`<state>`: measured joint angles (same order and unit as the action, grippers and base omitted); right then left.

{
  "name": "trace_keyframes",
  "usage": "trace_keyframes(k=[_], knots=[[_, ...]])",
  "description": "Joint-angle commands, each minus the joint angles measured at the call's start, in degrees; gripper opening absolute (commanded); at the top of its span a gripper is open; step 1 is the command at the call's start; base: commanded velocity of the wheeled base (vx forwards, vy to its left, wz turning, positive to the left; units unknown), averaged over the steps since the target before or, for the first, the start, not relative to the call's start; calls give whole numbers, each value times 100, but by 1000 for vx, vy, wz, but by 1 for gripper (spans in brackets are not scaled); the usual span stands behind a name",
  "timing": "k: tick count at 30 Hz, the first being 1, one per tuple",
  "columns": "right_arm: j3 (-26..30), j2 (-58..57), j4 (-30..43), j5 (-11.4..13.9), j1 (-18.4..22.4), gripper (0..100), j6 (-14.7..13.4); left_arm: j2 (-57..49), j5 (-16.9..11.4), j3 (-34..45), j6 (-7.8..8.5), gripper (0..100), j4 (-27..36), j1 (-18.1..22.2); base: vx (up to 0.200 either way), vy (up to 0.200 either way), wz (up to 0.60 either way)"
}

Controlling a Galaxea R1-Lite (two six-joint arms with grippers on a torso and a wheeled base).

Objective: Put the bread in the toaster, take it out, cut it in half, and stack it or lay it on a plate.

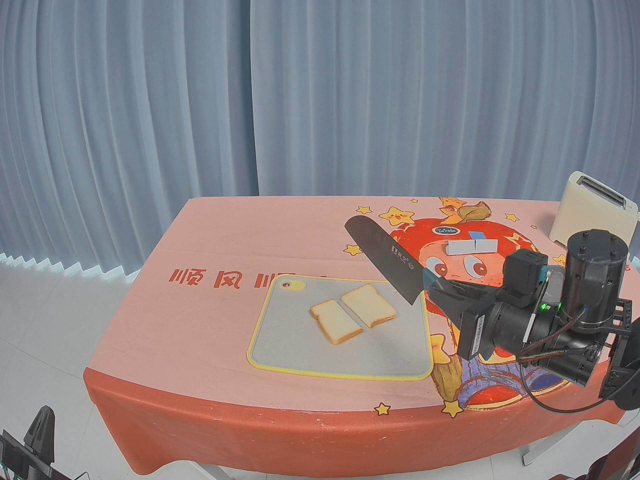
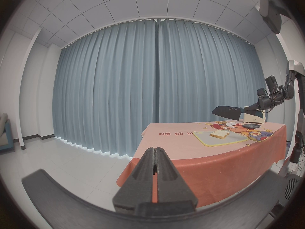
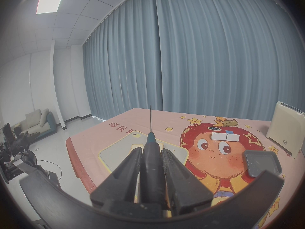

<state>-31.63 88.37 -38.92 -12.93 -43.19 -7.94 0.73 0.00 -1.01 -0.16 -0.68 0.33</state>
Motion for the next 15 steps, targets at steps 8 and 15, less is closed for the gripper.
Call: trace_keyframes(k=[8, 15], knots=[[8, -109, -10, 19, 21, 0, -6, -73, 0, 101, -2, 0, -2, 2, 0, 0, 0], [26, -83, -10, 28, 12, 0, -6, -73, 0, 101, -2, 0, -2, 2, 0, 0, 0]])
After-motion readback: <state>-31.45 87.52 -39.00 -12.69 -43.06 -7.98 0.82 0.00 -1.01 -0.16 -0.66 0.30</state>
